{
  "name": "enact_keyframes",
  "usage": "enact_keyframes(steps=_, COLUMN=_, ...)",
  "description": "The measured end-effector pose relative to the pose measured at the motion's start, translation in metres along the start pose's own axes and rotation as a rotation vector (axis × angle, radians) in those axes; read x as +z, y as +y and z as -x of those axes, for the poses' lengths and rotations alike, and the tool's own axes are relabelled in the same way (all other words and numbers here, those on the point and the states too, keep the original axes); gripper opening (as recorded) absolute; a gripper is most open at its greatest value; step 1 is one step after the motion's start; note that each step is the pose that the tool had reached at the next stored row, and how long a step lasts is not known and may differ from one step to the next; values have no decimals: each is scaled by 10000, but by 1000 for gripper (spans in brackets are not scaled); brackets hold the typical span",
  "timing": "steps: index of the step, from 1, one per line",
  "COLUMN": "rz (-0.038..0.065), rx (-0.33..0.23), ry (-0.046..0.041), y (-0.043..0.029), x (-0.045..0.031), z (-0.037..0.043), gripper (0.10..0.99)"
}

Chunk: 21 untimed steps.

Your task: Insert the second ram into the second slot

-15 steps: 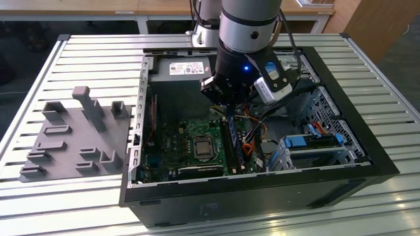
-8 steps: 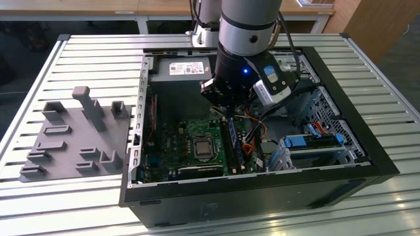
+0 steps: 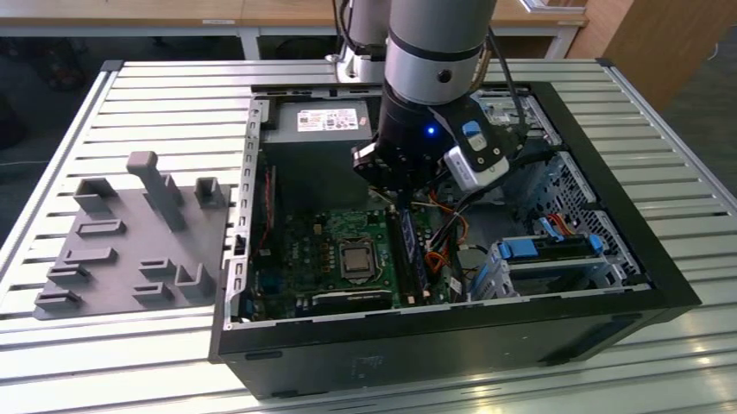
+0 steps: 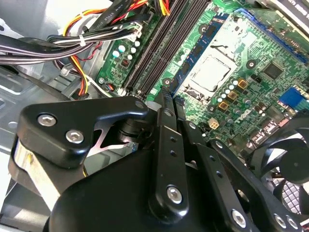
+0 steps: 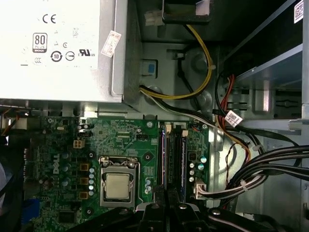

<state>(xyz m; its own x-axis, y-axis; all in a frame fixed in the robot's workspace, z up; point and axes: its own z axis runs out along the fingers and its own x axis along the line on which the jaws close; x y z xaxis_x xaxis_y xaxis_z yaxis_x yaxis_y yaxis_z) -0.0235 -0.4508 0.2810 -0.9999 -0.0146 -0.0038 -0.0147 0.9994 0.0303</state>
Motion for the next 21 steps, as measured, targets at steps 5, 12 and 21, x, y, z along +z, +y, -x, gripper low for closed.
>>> enact_keyframes(steps=5, rz=1, rx=-1, ry=1, y=-3, x=84, z=9, gripper=137)
enact_keyframes(steps=12, rz=1, rx=9, ry=1, y=-6, x=178, z=18, gripper=137)
enact_keyframes(steps=21, rz=1, rx=31, ry=0, y=-8, x=240, z=30, gripper=137)
